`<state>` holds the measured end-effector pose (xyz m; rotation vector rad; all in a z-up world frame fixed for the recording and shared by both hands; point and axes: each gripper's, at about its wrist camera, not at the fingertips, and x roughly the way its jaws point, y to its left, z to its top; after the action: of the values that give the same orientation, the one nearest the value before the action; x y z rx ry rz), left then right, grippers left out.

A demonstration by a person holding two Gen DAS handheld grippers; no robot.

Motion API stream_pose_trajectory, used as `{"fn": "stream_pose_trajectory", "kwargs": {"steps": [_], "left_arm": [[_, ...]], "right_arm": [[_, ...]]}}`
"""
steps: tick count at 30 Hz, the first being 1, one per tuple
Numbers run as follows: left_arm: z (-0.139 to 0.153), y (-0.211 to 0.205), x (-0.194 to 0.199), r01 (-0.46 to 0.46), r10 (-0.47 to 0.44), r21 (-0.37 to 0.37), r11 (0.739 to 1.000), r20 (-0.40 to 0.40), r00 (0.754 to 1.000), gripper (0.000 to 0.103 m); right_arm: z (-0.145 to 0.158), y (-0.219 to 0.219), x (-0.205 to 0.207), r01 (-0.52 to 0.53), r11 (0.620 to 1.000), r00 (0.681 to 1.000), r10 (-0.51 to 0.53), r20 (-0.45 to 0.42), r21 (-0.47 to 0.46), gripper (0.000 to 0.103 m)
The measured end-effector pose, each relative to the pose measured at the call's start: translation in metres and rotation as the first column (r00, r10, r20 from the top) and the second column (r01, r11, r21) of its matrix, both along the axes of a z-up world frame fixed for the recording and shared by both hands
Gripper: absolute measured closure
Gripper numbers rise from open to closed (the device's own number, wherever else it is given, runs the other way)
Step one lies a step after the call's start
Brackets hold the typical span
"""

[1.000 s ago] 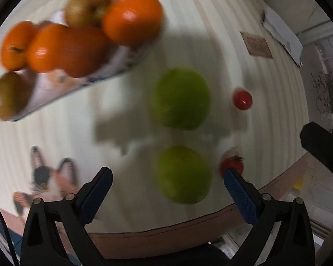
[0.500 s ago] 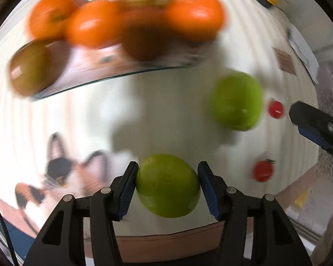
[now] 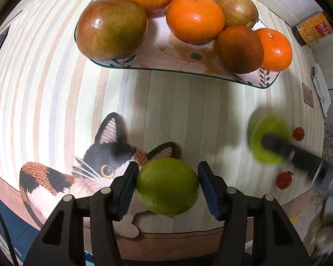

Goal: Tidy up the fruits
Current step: 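Grasp a green apple with the left tool while the right tool grasps another green apple, then carry both green apples onto the deer plate and open both tools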

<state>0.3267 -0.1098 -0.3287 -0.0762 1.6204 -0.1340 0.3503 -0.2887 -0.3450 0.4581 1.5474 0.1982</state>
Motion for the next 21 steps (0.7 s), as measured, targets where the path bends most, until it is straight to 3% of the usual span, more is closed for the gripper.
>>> {"fn": "stream_pose_trajectory", "kwargs": {"steps": [2,5,13,21], "left_arm": [[0.000,0.005,0.006,-0.004,0.004,-0.010,1.000,-0.008,1.000,0.049],[-0.007,0.010,0.011,-0.040,0.038,-0.051,0.998,-0.038,0.999,0.048],[0.005,0.024,0.018,-0.030,0.030,-0.029,0.999,-0.006,1.000,0.051],[0.064,0.030,0.058,-0.059,0.069,-0.095,0.994,0.101,0.993,0.051]], "right_arm": [[0.002,0.013,-0.006,-0.050,0.998,0.999,0.051,0.015,-0.038,0.044],[0.002,0.016,-0.007,-0.043,0.998,0.999,0.044,0.021,-0.046,0.044],[0.001,0.014,-0.006,-0.034,0.999,0.999,0.035,0.034,-0.042,0.044],[0.014,0.003,-0.001,0.008,1.000,0.999,-0.009,0.053,0.017,0.045]]}}
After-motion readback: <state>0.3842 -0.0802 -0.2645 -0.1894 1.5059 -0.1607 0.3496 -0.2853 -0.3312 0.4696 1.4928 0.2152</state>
